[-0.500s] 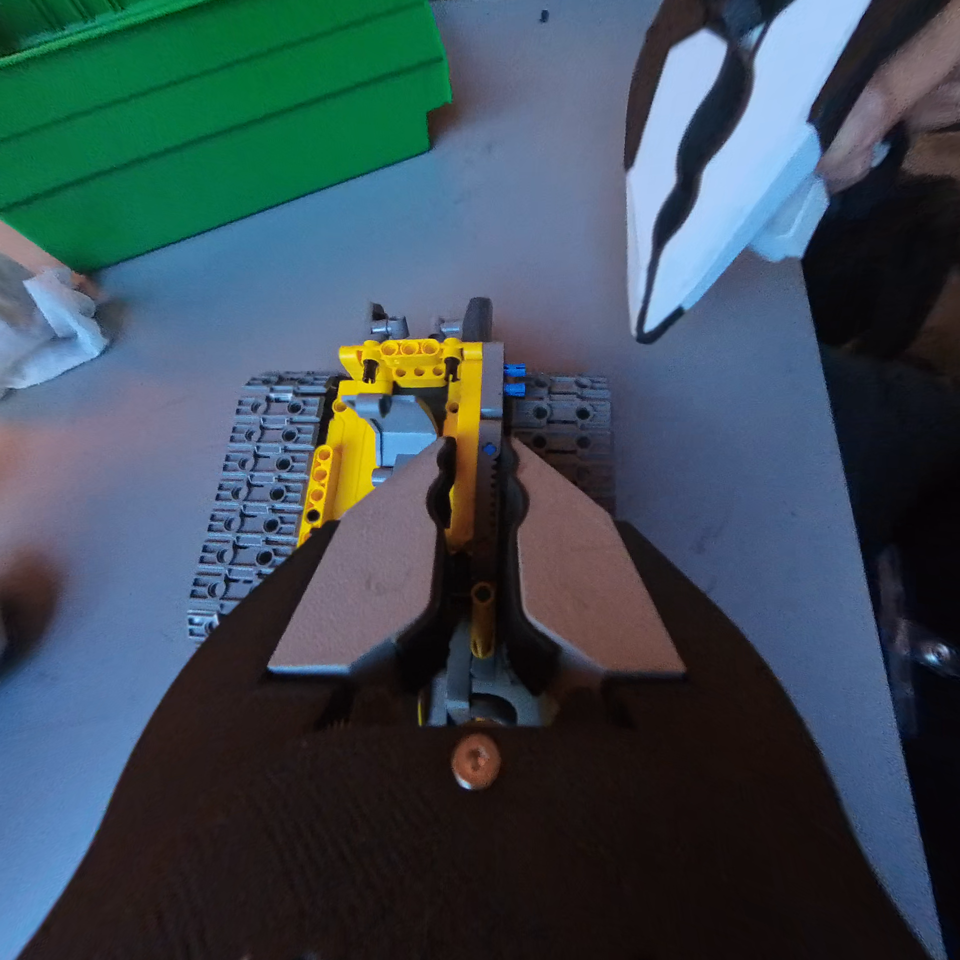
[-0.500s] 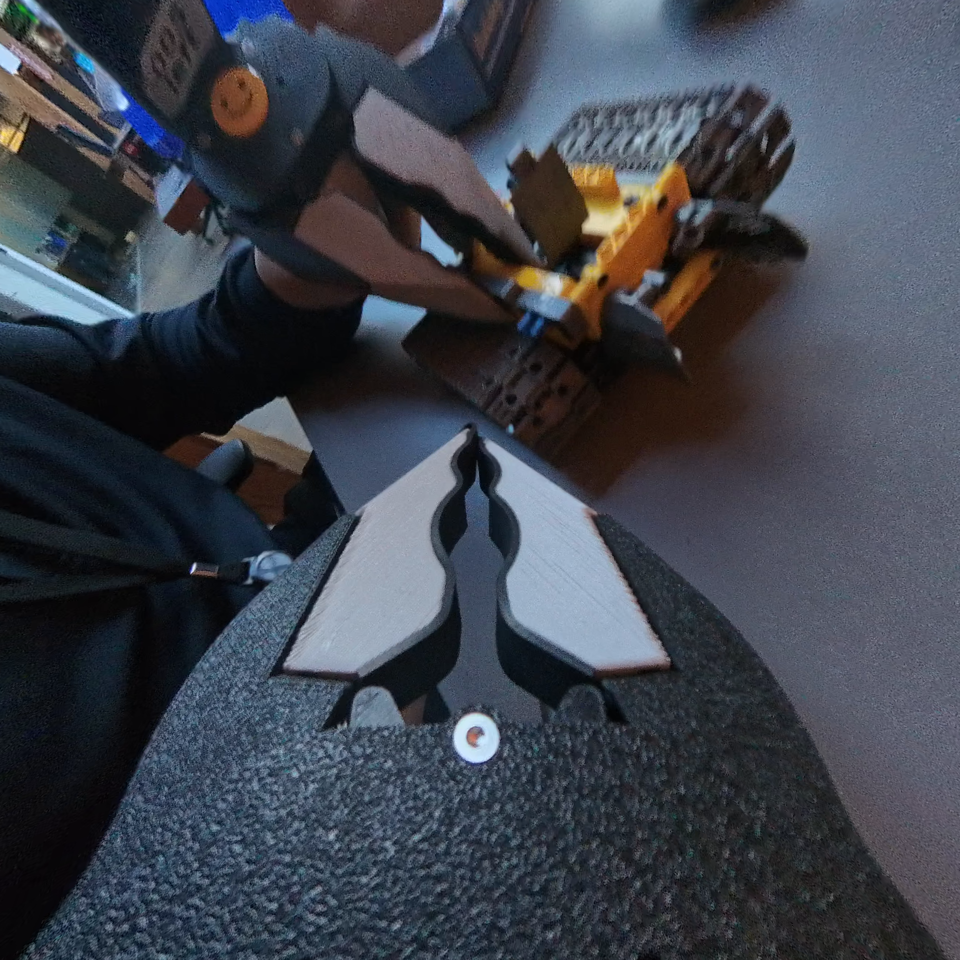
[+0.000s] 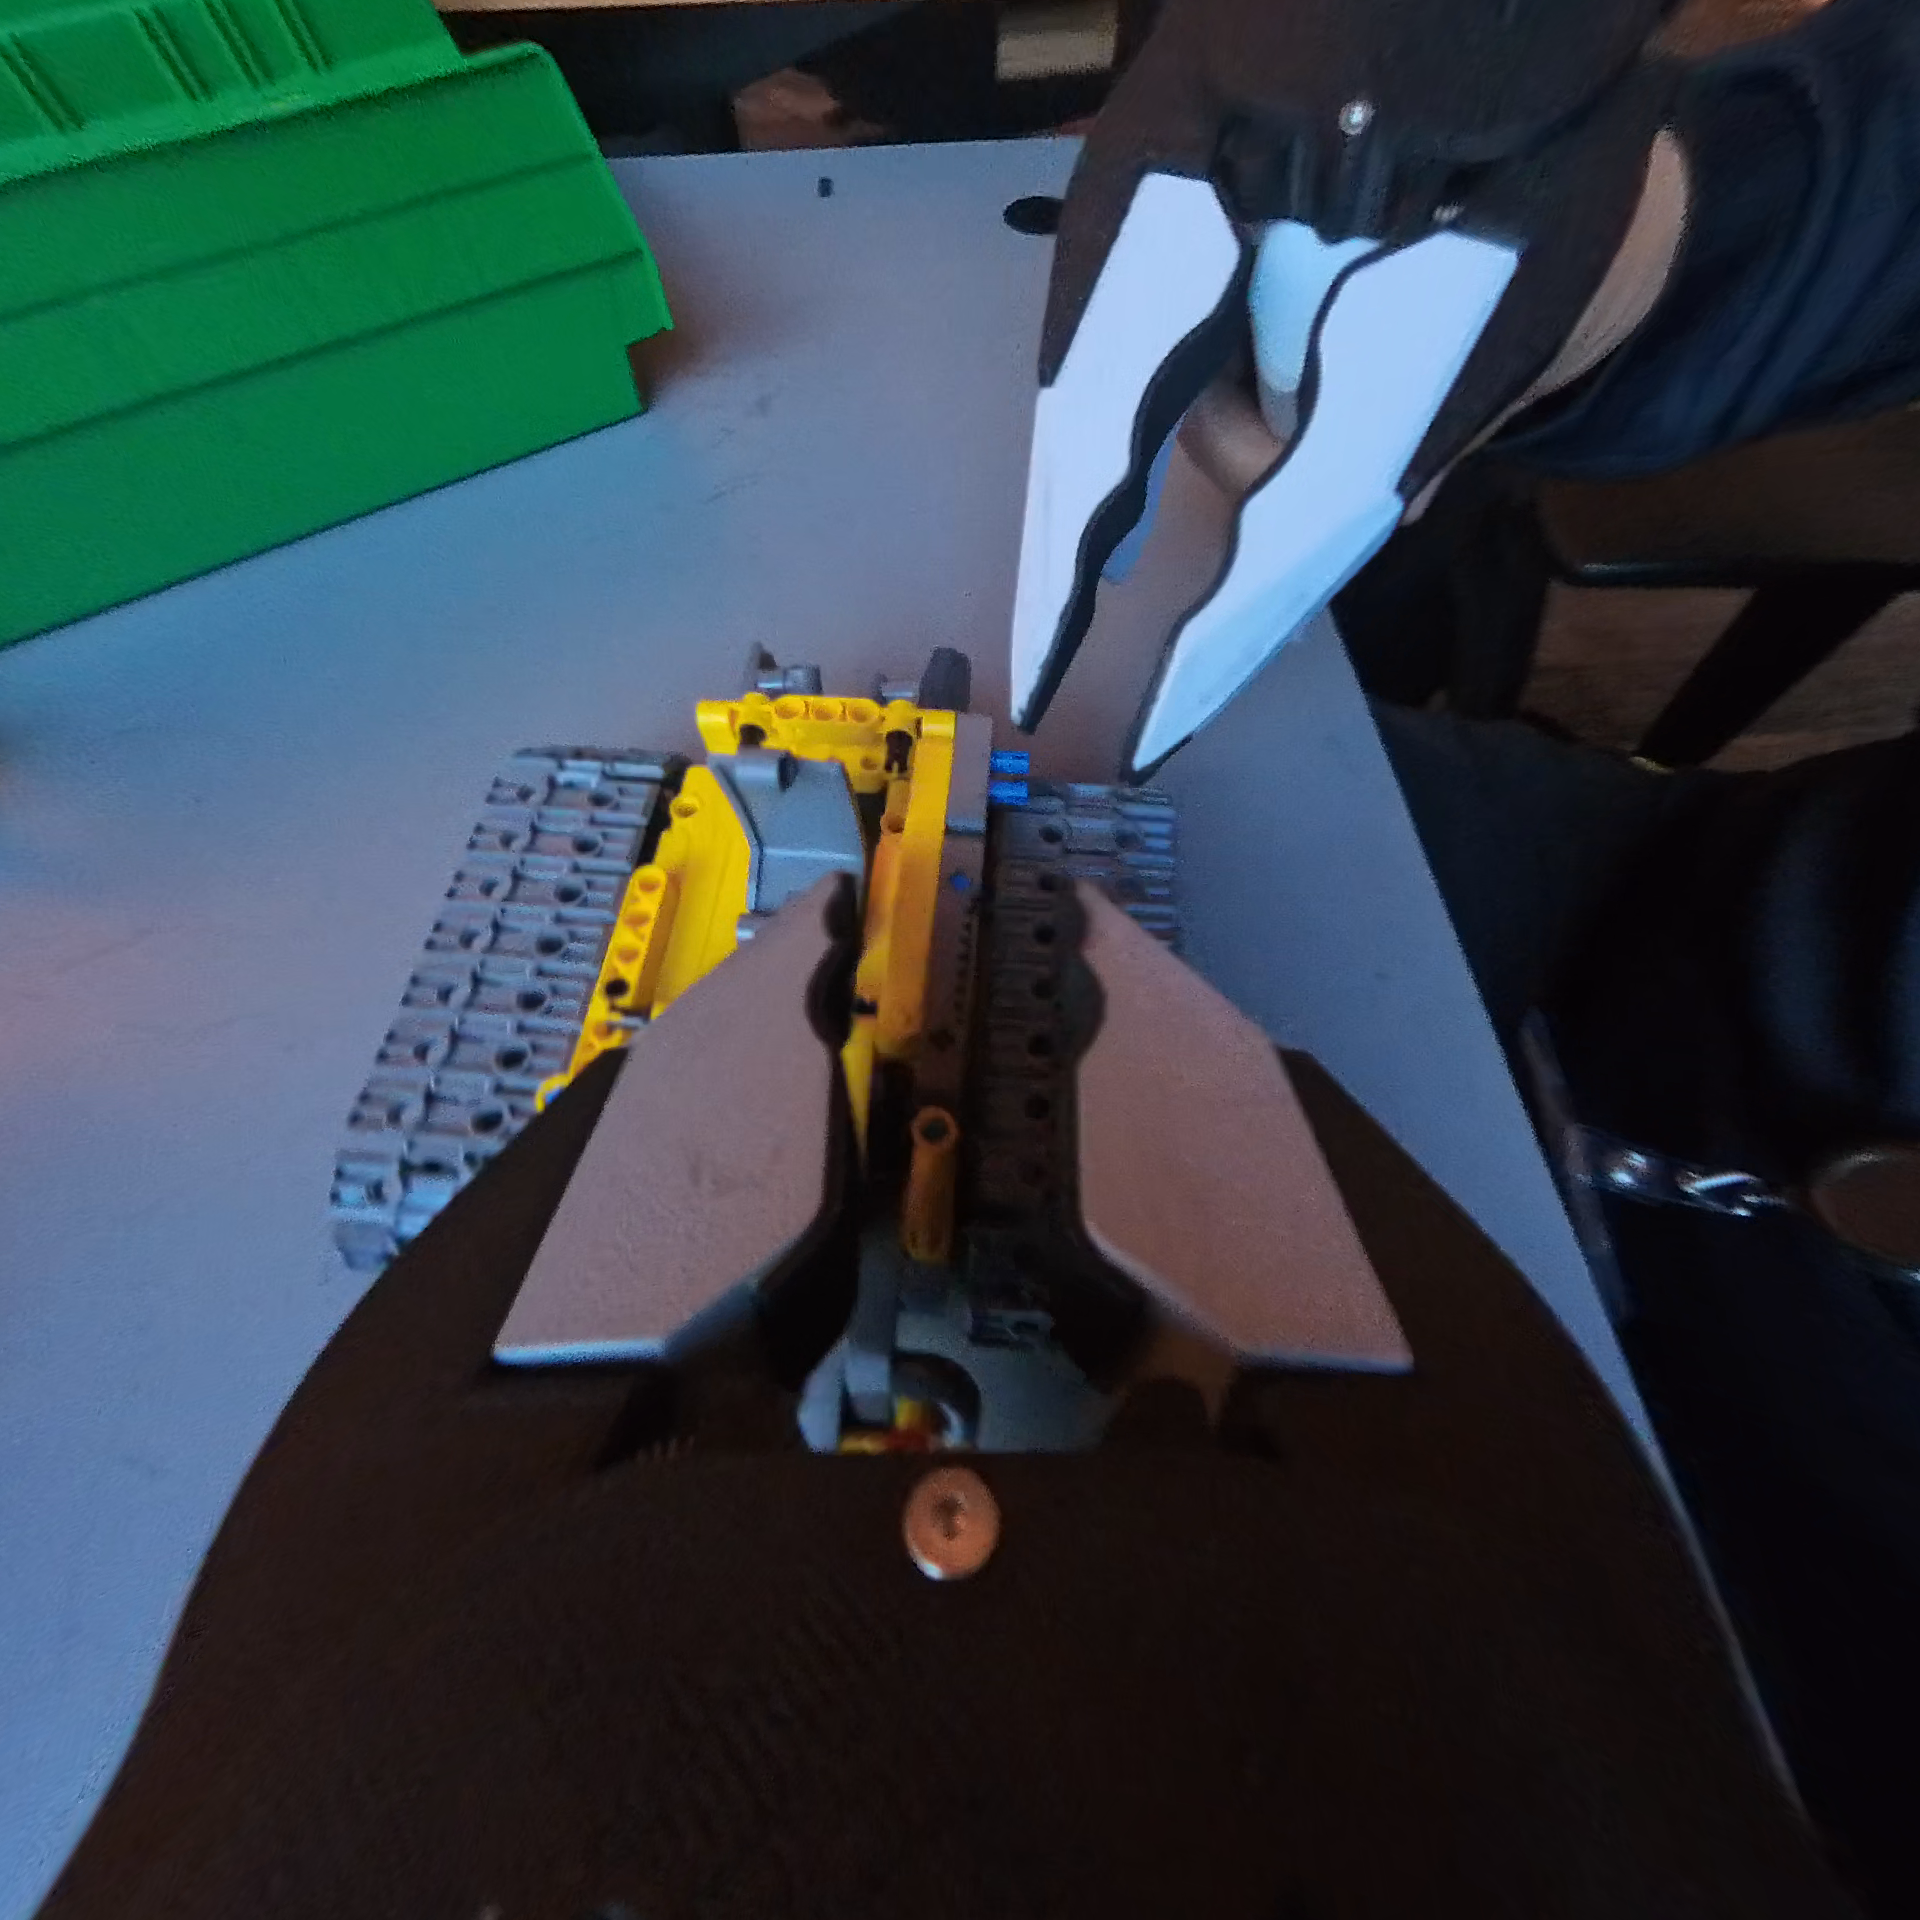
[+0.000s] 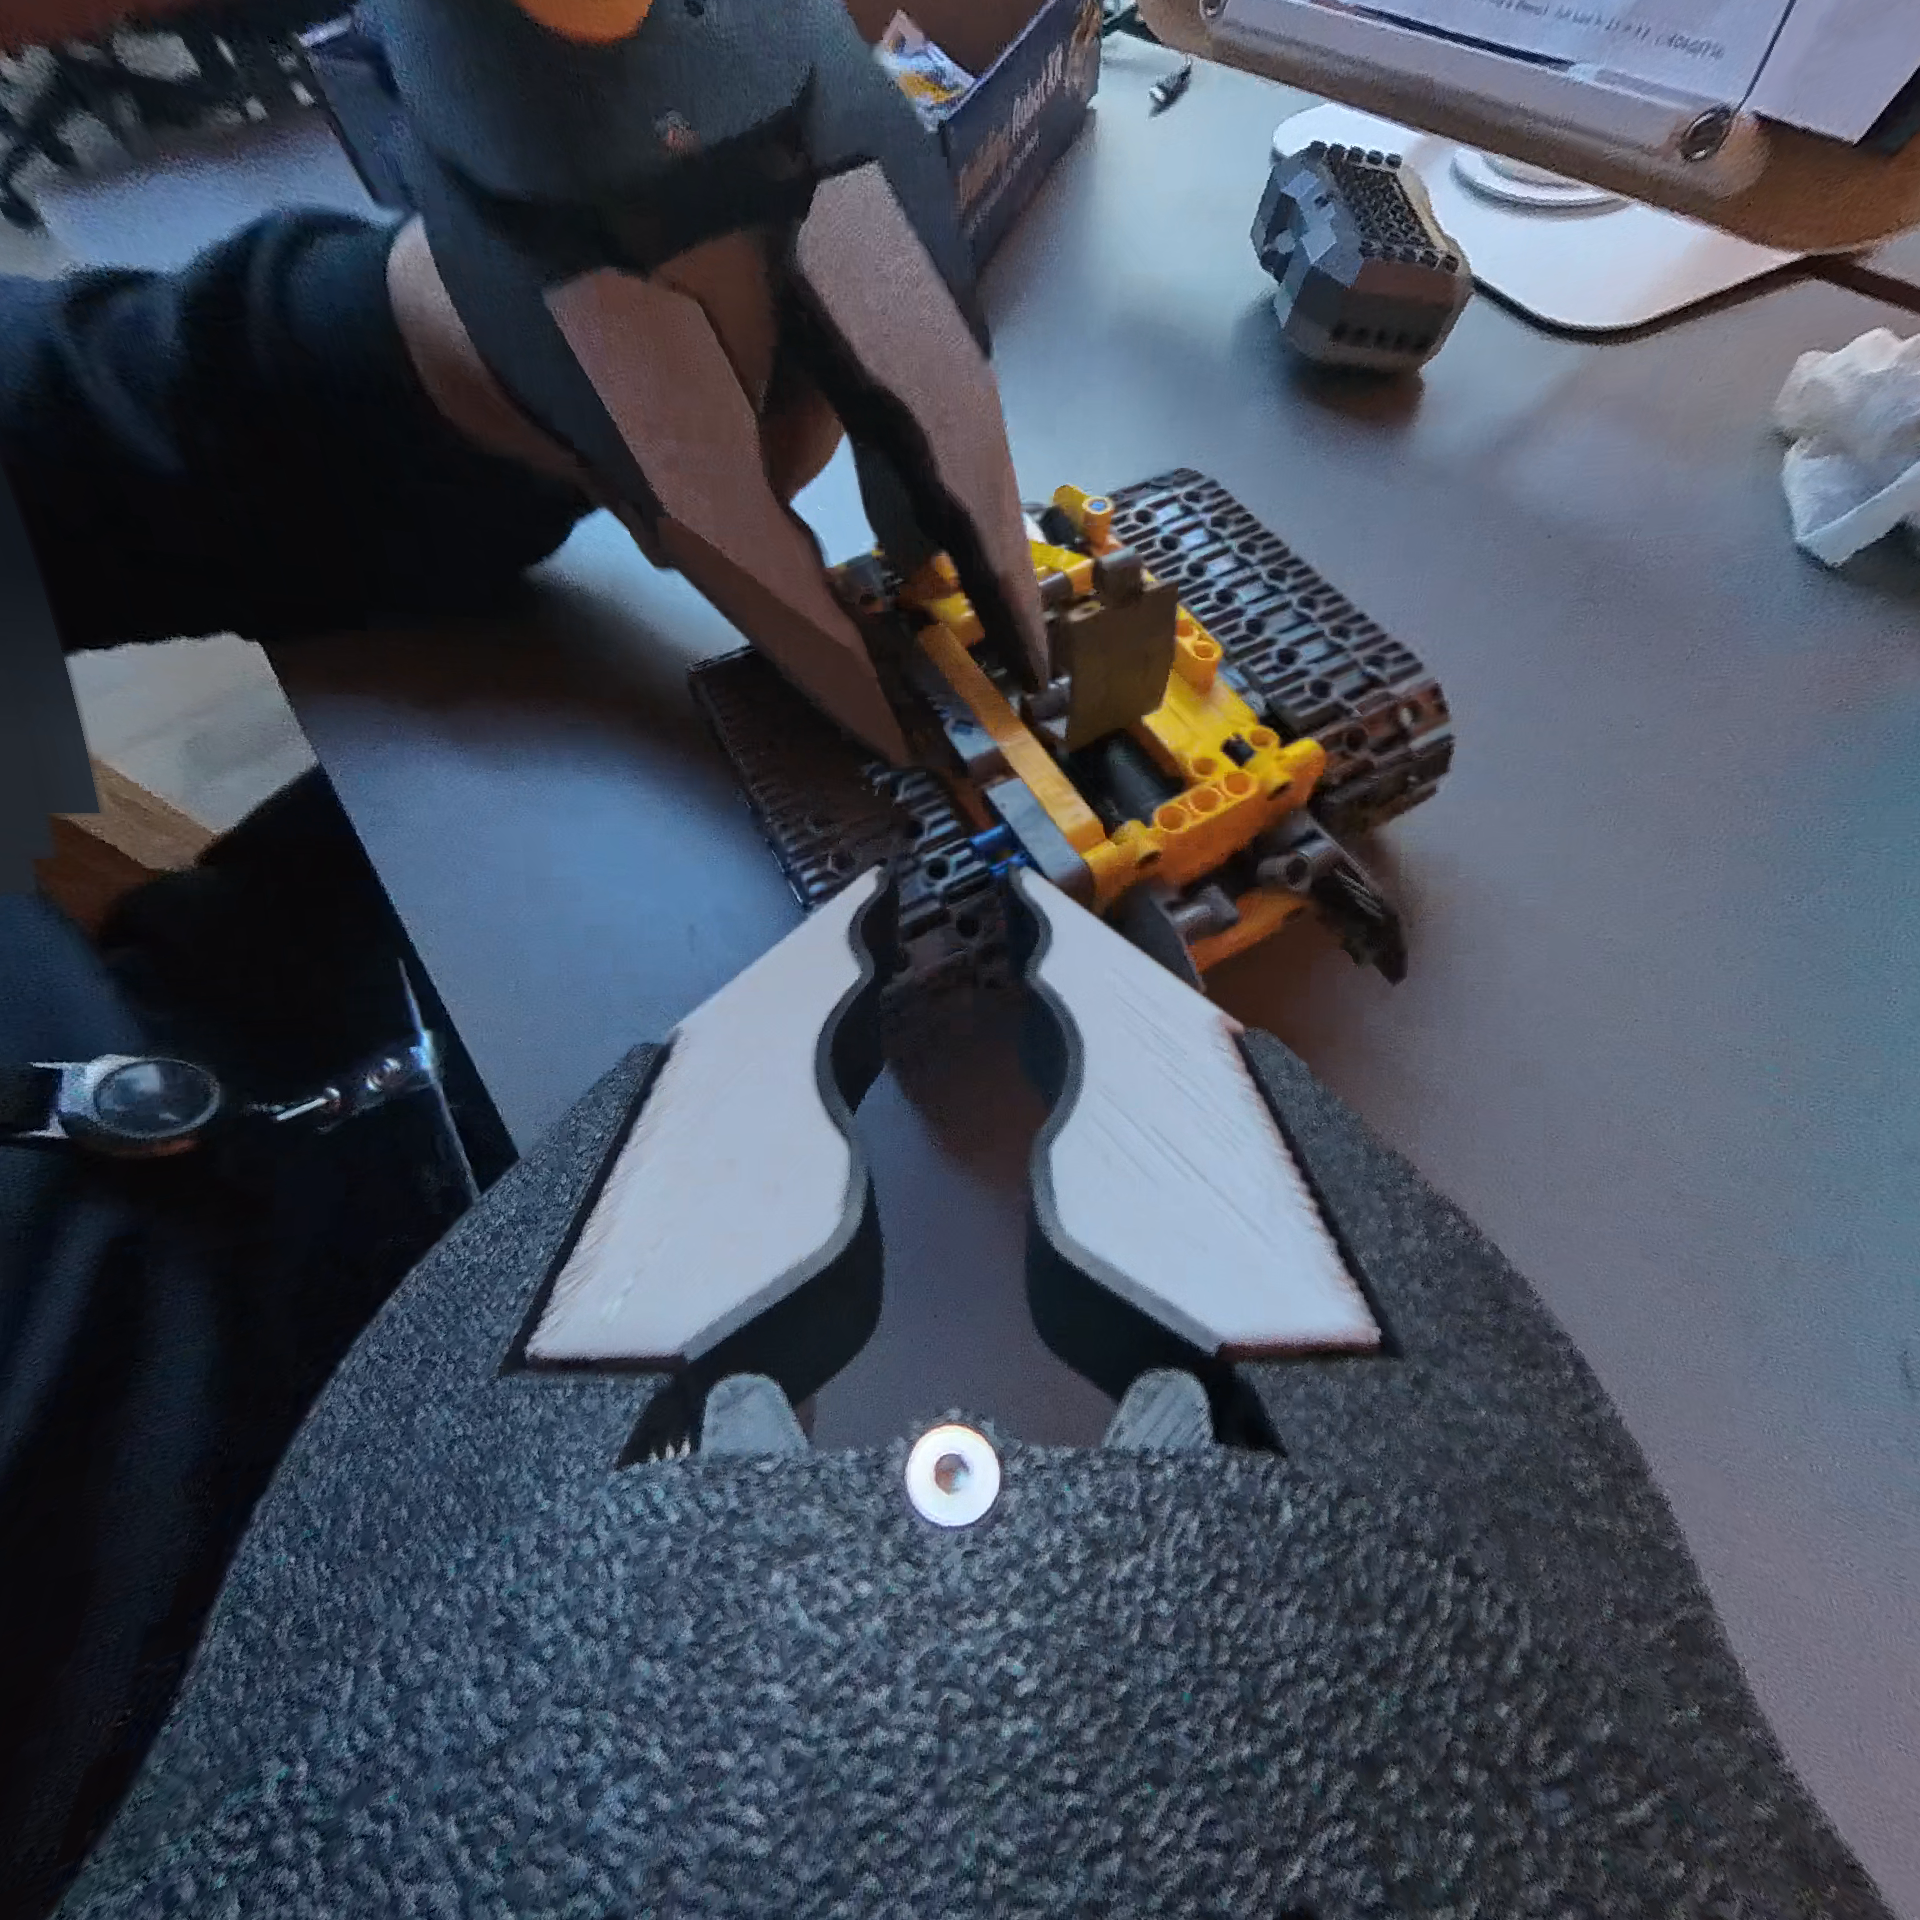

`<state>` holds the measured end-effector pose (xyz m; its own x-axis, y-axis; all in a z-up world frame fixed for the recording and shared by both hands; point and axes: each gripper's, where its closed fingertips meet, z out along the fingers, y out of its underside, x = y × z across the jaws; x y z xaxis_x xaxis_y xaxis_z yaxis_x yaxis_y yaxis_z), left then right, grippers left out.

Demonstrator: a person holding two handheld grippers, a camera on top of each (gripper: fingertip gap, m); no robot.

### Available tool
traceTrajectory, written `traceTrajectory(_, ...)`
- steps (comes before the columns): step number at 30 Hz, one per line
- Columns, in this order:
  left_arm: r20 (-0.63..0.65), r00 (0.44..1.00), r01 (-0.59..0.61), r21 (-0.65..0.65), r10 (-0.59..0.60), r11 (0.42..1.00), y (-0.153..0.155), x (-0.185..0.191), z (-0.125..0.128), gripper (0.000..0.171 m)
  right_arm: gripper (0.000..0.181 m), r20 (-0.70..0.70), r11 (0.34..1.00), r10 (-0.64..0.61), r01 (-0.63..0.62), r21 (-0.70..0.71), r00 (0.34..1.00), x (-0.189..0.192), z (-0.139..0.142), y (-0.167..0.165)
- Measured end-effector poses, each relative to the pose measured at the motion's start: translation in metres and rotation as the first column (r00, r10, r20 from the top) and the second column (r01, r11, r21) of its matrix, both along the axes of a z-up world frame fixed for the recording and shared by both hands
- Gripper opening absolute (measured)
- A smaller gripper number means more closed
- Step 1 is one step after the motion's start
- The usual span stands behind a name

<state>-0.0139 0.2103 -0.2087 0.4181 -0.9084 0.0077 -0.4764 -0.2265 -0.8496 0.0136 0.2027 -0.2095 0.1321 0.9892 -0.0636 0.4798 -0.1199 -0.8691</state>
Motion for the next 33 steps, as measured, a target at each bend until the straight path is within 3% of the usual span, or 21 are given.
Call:
traceTrajectory(2, -0.024, 1.0, -0.01, -0.014, 0.01, 1.0, 0.002, -0.011, 0.0, 0.05, 0.019, 0.004, 0.999, -0.002, 0.002, 0.044, 1.0, 0.002, 0.001, 0.0)
traceTrajectory(6, -0.045, 0.999, 0.018, 0.004, -0.018, 1.0, -0.005, -0.035, 0.006, 0.044, 0.021, 0.0, 0.996, -0.008, 0.008, 0.091, 1.0, 0.01, 0.006, 0.002)
traceTrajectory(9, -0.057, 0.998, -0.033, 0.037, 0.035, 0.999, 0.002, -0.051, 0.009, 0.04, 0.021, -0.015, 0.996, -0.026, 0.027, 0.08, 1.0, 0.014, 0.007, 0.007)
traceTrajectory(16, -0.094, 0.989, -0.111, 0.003, 0.111, 0.994, 0.014, -0.076, -0.001, 0.045, 0.029, -0.024, 0.995, -0.051, 0.053, 0.087, 0.998, 0.011, 0.008, 0.02)
traceTrajectory(19, -0.076, 0.992, -0.105, -0.079, 0.099, 0.991, 0.013, -0.075, -0.009, 0.049, 0.03, -0.031, 0.994, -0.038, 0.041, 0.098, 0.999, 0.004, 0.012, 0.023)
traceTrajectory(25, -0.055, 0.995, -0.083, -0.103, 0.078, 0.991, 0.01, -0.068, -0.015, 0.038, 0.034, 0.005, 0.987, 0.018, -0.018, 0.158, 1.0, -0.013, 0.011, 0.021)
traceTrajectory(27, -0.047, 0.998, -0.043, -0.137, 0.037, 0.99, 0.002, -0.066, -0.014, 0.028, 0.035, 0.042, 0.982, 0.028, -0.036, 0.184, 0.999, -0.017, 0.005, 0.02)
traceTrajectory(31, -0.044, 0.998, 0.035, -0.165, -0.043, 0.986, -0.012, -0.063, -0.013, 0.028, 0.042, 0.086, 0.979, 0.033, -0.05, 0.198, 0.996, -0.019, -0.004, 0.019)
traceTrajectory(33, -0.036, 0.998, 0.037, -0.159, -0.043, 0.987, -0.012, -0.066, -0.008, 0.017, 0.04, 0.091, 0.981, 0.018, -0.036, 0.19, 0.996, -0.017, -0.003, 0.021)
